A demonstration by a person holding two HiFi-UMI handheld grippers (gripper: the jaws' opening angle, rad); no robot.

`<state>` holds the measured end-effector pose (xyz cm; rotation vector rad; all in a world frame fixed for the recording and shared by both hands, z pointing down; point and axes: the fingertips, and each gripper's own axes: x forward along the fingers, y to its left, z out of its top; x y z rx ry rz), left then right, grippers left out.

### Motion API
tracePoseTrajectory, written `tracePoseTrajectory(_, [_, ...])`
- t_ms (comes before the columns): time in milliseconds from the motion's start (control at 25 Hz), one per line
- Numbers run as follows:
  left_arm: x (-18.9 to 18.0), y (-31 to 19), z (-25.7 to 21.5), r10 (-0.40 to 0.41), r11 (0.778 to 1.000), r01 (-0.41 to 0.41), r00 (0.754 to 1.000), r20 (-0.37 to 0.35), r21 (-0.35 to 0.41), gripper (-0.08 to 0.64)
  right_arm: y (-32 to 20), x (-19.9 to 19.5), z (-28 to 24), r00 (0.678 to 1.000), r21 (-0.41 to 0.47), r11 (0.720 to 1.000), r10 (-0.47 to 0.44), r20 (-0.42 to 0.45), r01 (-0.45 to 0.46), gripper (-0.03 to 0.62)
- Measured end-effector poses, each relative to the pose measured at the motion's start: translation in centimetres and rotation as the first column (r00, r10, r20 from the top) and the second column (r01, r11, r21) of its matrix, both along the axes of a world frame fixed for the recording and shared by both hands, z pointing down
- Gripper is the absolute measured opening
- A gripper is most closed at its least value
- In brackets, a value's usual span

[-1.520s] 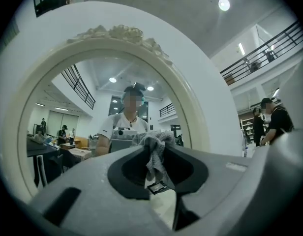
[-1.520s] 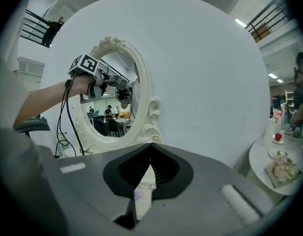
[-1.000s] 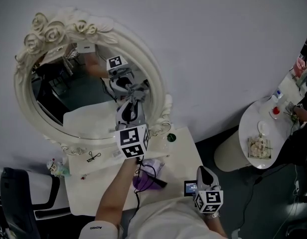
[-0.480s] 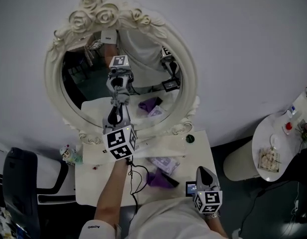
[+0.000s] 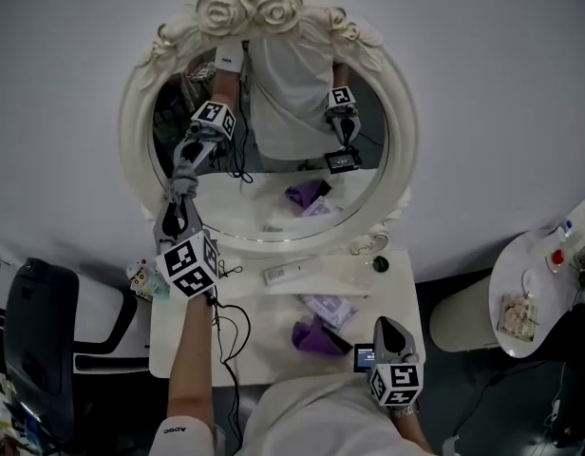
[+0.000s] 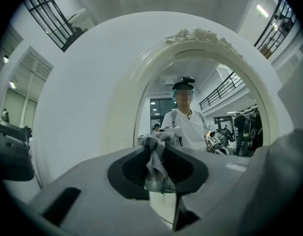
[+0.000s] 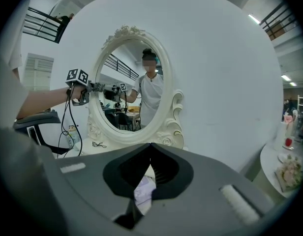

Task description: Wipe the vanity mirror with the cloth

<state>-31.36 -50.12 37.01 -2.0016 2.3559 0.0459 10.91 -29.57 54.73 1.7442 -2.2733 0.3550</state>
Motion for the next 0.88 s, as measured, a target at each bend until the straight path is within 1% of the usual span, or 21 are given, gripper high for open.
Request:
tracePoseTrajectory(80, [-0.1,0.6,0.3,0.000,1.000,0.000,1.000,-0.012,0.000,0.077,-0.1,-0.3,0.0,1.000,-0.001,1.000,-0.010,-0.004,0.010,0.008])
tracePoseTrajectory(160, [1.1,1.2,0.7,0.021,1.000,-0.021,1.000,-0.015,-0.003,0.077,-0.3,-0.5,0.0,1.000,-0.001,1.000,-0.023,-0.006,0.023,0.008])
tracePoseTrajectory(240, [3.7,1.6,1.2,0.067,0.998,-0.067,0.998,-0.016,-0.010,0.077,-0.5,-0.5,-0.1,0.999,0.001,0.999,-0.035,-0.008,0.035,0.008])
tracePoseTrajectory(360, [9.6,1.7,1.9,0.179,0.984,-0.179,0.984,-0.009,-0.022,0.077,-0.7,0.0,-0.1,0.999,0.001,0.999,-0.043,-0.010,0.043,0.008])
tracePoseTrajectory(480, [16.2,1.3,2.6,0.305,0.952,-0.304,0.952,0.010,-0.044,0.077,-0.6,0.9,-0.3,0.999,0.004,0.999,-0.040,-0.011,0.040,0.008])
tracePoseTrajectory(600, [21.9,0.6,2.9,0.396,0.918,-0.395,0.918,-0.004,-0.042,0.077,-0.2,2.8,-0.3,1.000,0.002,1.000,-0.011,-0.012,0.012,0.008])
tracePoseTrajectory(720, [27.5,0.0,3.3,0.477,0.878,-0.477,0.879,-0.022,-0.035,0.077,0.4,5.8,0.1,0.998,-0.010,0.998,0.054,-0.008,-0.054,0.008])
tracePoseTrajectory(880, [34.4,-0.6,4.3,0.565,0.824,-0.564,0.825,-0.008,-0.045,0.077,1.5,9.6,0.3,0.990,-0.015,0.990,0.140,-0.014,-0.140,0.008])
